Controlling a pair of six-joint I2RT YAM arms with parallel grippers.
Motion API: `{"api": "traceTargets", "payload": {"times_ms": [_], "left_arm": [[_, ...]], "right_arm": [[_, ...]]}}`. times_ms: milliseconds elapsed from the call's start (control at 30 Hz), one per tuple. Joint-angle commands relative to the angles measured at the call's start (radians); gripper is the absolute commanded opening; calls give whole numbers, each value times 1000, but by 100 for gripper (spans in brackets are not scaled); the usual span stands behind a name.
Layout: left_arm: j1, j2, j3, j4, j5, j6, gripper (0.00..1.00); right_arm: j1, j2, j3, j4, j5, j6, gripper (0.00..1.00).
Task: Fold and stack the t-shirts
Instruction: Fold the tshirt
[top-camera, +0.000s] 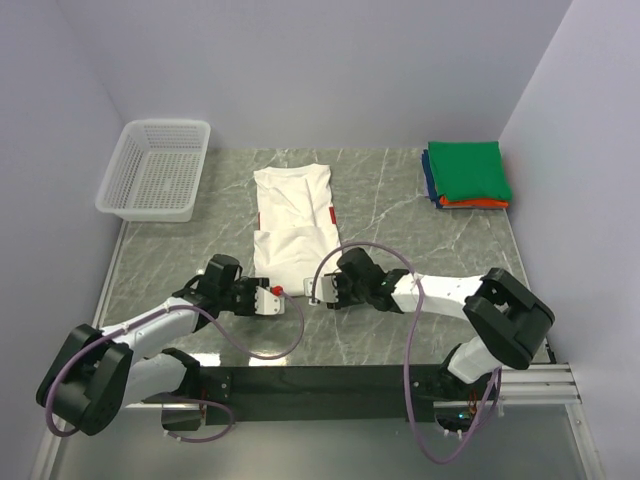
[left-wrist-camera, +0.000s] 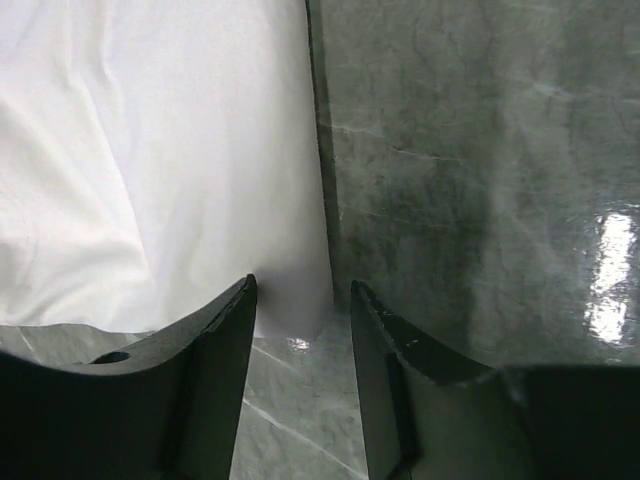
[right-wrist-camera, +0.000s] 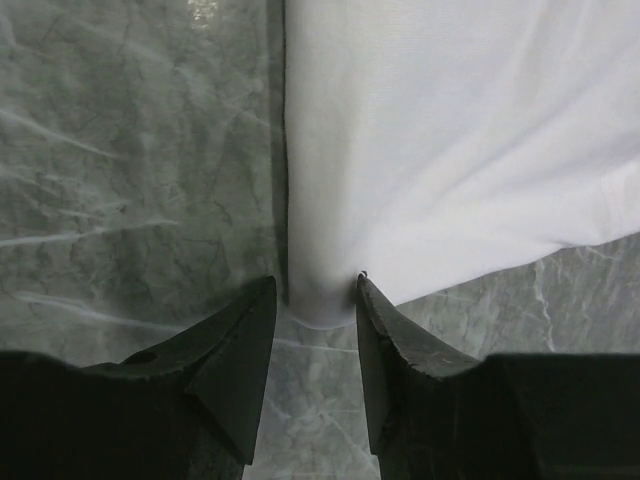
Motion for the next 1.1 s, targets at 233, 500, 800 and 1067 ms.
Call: {"api": "traceTargets", "payload": {"times_ms": [233,500,800,1067], "left_arm": [[-4,31,-1,23,-13,43,38],[-6,24,42,-45,19,49,4],[-6,-244,197,-510,201,61,1],[-12,-433,324,-948,389,153,1]], "right_arm": [[22,13,-54,35,29,-28,44],[8,33,18,6,51,35,0],[62,-244,93,-351,-46,158,0],[197,-481,104,-623,-141,222,0]]}}
